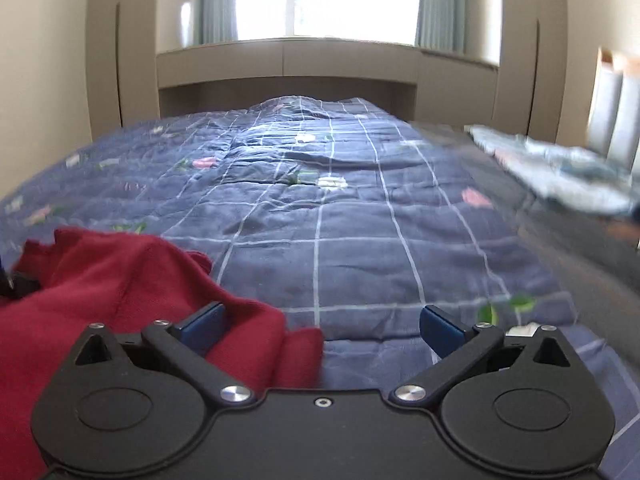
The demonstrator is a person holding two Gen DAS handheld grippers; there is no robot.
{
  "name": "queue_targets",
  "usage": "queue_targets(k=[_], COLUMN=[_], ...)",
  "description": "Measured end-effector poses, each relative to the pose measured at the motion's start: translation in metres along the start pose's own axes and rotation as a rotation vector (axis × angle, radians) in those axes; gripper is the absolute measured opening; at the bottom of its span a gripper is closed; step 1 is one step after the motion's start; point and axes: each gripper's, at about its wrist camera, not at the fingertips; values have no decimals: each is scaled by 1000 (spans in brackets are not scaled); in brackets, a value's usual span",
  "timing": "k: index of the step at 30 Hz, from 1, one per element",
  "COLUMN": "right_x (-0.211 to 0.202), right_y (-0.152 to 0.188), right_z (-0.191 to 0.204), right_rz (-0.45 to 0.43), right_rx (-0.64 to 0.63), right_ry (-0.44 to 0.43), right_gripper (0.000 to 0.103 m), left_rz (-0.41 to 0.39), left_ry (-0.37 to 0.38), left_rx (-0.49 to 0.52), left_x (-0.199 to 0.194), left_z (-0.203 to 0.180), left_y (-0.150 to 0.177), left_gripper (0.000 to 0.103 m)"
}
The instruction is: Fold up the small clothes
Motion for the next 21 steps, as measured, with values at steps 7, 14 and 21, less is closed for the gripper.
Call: queue_targets(k=[7,14,21], right_x=[-39,-76,-67], right_y=[0,25,39], right_z=[-3,5,-8], right_rz=[-76,-35,2], right_rx=[-5,-67,17], right_ry=[-8,17,-36], right_gripper=[102,102,102], left_rz=[-22,-43,-24], left_ry=[-5,26,30], left_rx=[25,72,96], left_x=[-23,-51,-50], left_z=[-6,-13,-13], left_y=[1,14,24], left_gripper=[103,103,103])
Point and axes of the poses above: each gripper's, at about its wrist camera, not at the fingertips, and x roughly the way its jaws point, z to its left, y to its underside, and after that the axes turned 10 degrees about -x, right-handed
